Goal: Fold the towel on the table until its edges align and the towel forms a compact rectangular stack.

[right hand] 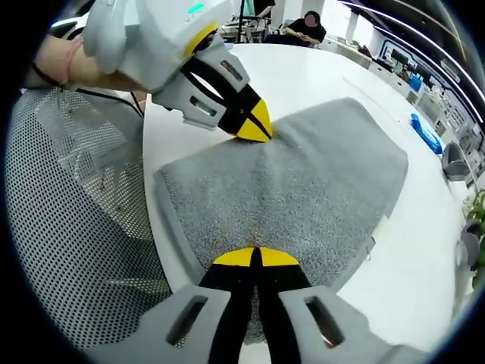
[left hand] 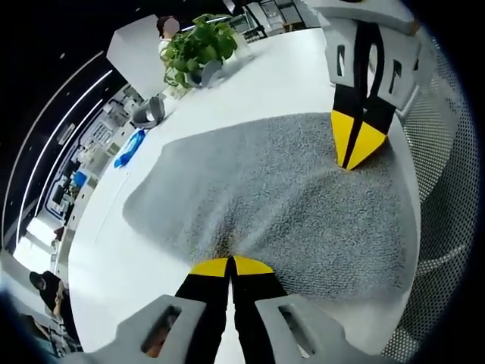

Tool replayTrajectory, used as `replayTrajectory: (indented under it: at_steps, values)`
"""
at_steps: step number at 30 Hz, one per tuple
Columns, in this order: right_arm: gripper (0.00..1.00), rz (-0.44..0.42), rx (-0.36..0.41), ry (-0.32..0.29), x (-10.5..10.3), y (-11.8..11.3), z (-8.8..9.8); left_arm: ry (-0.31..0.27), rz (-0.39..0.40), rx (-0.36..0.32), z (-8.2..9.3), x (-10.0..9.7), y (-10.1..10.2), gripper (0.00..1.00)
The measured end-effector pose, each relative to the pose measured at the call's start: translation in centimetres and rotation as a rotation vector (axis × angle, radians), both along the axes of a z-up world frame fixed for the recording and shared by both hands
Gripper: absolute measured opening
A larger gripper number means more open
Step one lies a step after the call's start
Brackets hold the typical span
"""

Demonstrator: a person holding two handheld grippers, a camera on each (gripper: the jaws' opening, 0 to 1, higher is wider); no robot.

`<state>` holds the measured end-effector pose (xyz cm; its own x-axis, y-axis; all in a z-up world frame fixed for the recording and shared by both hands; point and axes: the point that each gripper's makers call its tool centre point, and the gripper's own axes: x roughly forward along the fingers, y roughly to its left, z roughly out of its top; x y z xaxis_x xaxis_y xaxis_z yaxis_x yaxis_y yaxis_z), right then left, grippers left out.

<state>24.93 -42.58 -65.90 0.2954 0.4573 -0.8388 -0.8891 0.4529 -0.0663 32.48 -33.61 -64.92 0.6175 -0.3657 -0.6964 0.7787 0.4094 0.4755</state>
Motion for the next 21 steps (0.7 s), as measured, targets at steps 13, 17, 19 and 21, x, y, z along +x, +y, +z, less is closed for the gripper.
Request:
replayTrajectory:
  at_steps: [13, 17, 19, 21]
  values:
    - [0.0, -0.003, 0.104, 0.018, 0.1, 0.0, 0.1, 0.077, 0.08, -0.105, 0.0, 0.2, 0.2, 0.01]
    - [0.0, 0.023, 0.085, -0.006, -0.1, 0.2, 0.1, 0.091, 0.079, -0.1, 0.3, 0.1, -0.1, 0.02]
    - [0.0, 0.037, 0.075, -0.02, -0.1, 0.3, 0.1, 0.107, 0.09, -0.181, 1.3, 0.0, -1.0, 0.07]
    - [0.0, 0.038, 0.079, -0.023, 0.0, 0.3, 0.1, 0.087, 0.081, -0.195, 2.2, 0.2, -1.4, 0.11]
